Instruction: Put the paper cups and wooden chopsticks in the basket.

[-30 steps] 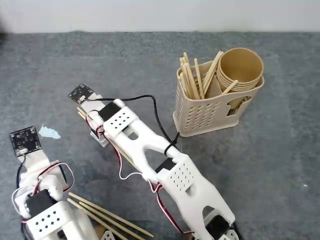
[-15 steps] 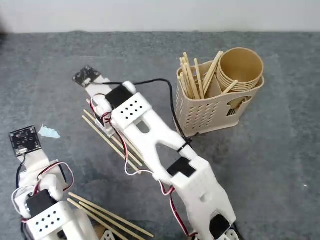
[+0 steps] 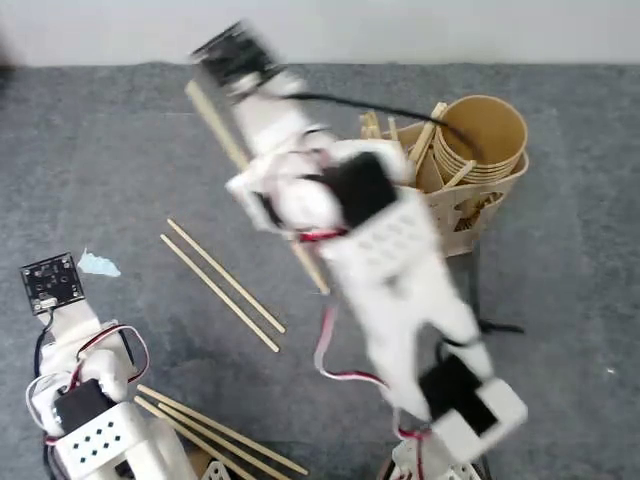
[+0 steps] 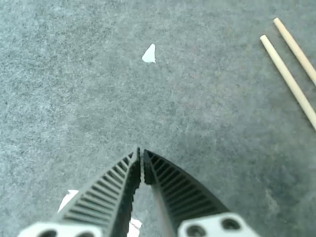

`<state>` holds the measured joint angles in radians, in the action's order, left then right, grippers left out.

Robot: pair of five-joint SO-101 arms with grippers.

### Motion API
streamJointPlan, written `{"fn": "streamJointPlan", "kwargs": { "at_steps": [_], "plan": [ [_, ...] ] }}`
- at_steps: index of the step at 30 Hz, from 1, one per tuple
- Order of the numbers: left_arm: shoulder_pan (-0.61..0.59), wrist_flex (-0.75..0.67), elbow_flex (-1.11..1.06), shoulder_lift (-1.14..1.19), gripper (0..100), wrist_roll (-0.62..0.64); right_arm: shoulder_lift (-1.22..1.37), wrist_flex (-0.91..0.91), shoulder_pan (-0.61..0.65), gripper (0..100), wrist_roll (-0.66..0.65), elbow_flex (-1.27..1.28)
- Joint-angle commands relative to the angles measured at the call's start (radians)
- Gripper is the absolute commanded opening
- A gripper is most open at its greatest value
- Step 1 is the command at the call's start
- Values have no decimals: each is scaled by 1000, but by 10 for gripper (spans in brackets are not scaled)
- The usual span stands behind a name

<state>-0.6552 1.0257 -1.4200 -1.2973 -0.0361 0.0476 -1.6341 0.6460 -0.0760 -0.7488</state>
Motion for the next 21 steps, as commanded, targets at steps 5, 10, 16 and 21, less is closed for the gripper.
{"fn": "streamJointPlan", "kwargs": {
  "at_steps": [5, 10, 16, 21],
  "plan": [
    [-2, -25, -1, -12, 13, 0, -236, 127, -194, 8, 0, -25],
    [-2, -25, -4, -12, 13, 0, -292, 205, -288, 8, 68, -25],
    [-2, -25, -5, -12, 13, 0, -332, 217, -372, 8, 97, -15],
    [-2, -25, -5, -12, 13, 0, -395, 54, -363, 7, 94, -6]
  ]
}}
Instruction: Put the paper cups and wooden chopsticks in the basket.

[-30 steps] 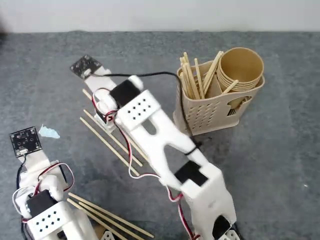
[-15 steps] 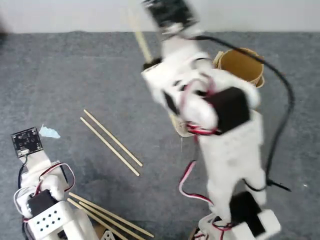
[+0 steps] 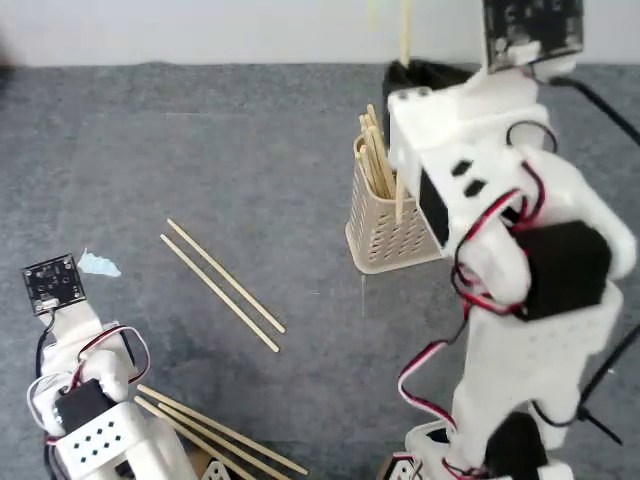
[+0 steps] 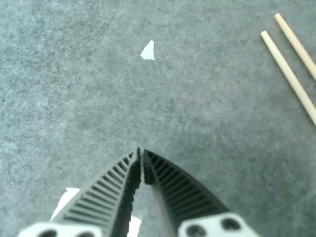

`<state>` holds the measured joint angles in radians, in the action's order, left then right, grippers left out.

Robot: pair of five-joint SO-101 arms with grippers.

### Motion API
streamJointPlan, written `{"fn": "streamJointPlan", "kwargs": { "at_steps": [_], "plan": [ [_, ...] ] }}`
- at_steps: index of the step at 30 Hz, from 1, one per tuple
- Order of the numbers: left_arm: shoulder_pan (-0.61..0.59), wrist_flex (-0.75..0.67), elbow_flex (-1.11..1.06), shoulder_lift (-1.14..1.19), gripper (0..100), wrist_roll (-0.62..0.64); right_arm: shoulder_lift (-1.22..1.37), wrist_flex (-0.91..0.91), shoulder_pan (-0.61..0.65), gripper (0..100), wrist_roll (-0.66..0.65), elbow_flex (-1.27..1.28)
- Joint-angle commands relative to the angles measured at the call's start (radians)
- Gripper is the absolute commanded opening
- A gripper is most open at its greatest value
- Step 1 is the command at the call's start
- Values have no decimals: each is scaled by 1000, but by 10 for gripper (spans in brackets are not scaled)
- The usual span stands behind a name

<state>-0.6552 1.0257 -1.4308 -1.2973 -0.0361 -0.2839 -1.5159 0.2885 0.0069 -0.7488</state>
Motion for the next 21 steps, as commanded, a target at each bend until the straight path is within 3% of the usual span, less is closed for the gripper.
{"fn": "streamJointPlan", "kwargs": {
  "at_steps": [1, 12, 17, 21],
  "plan": [
    [-2, -25, 5, -12, 13, 0, -81, -77, -8, 7, 11, -6],
    [-2, -25, 5, -12, 13, 0, -165, -283, -5, 7, -17, 2],
    [-2, -23, 5, -12, 13, 0, -288, -262, -1, 7, -34, 216],
    [-2, -23, 5, -12, 13, 0, -441, -68, 10, 7, -32, 462]
  ]
}}
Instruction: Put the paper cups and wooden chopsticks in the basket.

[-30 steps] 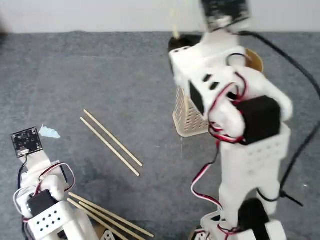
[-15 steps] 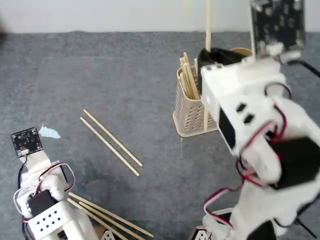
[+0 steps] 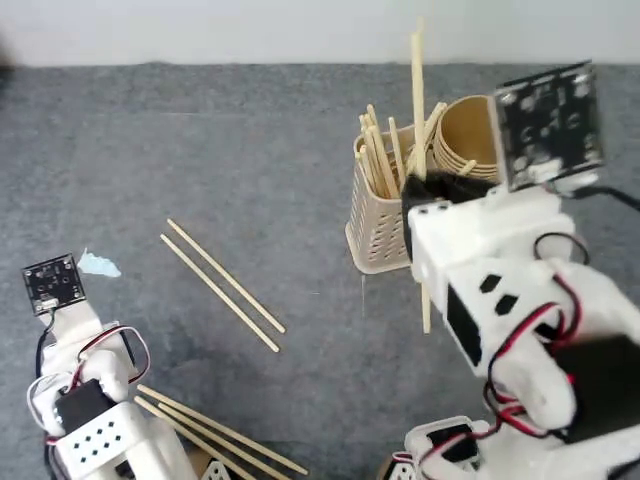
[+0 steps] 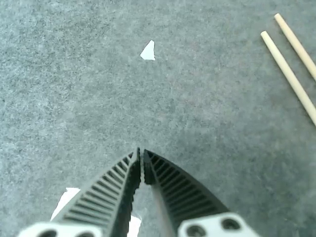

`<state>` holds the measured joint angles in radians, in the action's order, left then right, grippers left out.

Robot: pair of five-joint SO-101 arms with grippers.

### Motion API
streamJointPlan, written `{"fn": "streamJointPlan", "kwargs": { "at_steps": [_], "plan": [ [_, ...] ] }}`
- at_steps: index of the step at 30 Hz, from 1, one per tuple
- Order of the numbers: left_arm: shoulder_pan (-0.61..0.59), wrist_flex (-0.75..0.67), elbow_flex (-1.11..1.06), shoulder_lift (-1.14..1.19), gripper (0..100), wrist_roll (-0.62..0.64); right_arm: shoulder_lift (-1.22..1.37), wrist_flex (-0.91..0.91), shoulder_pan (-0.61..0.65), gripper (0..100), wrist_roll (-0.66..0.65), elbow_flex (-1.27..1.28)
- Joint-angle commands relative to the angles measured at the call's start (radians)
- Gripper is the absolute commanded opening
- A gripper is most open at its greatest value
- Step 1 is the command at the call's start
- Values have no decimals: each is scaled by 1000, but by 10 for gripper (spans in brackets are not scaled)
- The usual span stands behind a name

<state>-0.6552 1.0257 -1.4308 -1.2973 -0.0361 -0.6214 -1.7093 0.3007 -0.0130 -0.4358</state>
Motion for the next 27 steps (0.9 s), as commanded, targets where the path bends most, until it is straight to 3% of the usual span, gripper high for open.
{"fn": "streamJointPlan", "kwargs": {
  "at_steps": [1, 7, 17, 27],
  "plan": [
    [-2, -23, 5, -12, 13, 0, -143, 199, -8, 7, -14, 219],
    [-2, -23, 5, -12, 13, 0, -292, 676, -22, 7, -12, 612],
    [-2, -26, -4, -12, 13, 0, -300, 1495, -151, 7, -14, 1068],
    [0, -26, -4, -12, 13, 0, -189, 1741, -177, 9, -15, 1309]
  ]
}}
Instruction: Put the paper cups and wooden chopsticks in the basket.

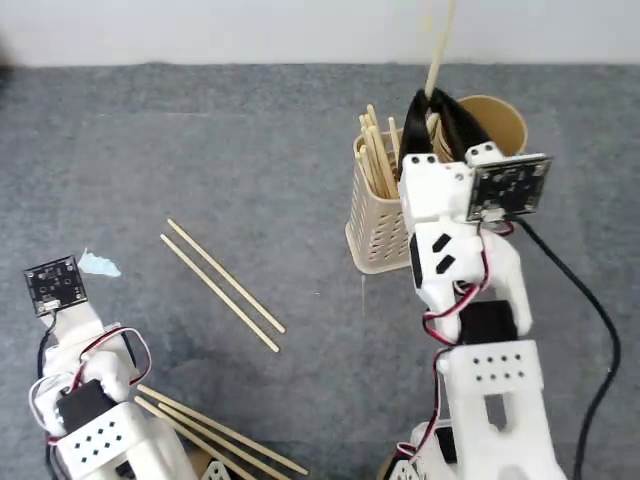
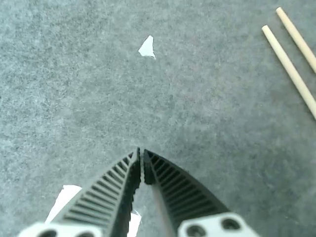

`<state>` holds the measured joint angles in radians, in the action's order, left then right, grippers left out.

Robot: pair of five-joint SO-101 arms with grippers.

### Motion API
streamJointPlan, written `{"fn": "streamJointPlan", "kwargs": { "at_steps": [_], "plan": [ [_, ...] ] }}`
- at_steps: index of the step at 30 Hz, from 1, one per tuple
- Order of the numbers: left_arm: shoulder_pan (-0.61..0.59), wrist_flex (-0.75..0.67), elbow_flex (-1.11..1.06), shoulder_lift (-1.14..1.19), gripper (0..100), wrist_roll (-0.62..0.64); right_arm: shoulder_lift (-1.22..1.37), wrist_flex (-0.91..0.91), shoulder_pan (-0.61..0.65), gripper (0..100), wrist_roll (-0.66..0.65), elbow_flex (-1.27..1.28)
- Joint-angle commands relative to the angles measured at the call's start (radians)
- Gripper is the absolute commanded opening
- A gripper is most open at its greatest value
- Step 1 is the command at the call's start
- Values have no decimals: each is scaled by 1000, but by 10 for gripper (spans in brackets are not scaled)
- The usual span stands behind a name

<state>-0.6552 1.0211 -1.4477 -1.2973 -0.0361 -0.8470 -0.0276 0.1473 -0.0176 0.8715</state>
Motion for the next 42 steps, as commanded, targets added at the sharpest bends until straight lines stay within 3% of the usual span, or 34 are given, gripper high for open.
{"fn": "streamJointPlan", "kwargs": {
  "at_steps": [1, 3, 8, 17, 24, 31, 34, 42],
  "plan": [
    [0, -21, 13, -12, 13, 0, 53, 64, -27, 10, -11, 3],
    [0, -21, 13, -12, 13, 0, 73, 53, -25, 38, -12, 2],
    [0, -21, 13, -12, 13, 0, 67, -51, -22, 215, -8, -77],
    [0, -21, 13, -12, 13, 0, 50, -532, 170, 164, -5, -348],
    [0, -21, 13, -12, 13, -2, 61, -822, 421, 147, -5, -302],
    [0, -21, 13, -12, 13, -2, 206, -832, 572, 148, 8, -244],
    [0, -21, 13, -12, 13, -2, 369, -837, 596, 148, 64, -330],
    [-2, -23, 13, -12, 13, -2, 852, -842, 656, 148, 68, -671]
  ]
}}
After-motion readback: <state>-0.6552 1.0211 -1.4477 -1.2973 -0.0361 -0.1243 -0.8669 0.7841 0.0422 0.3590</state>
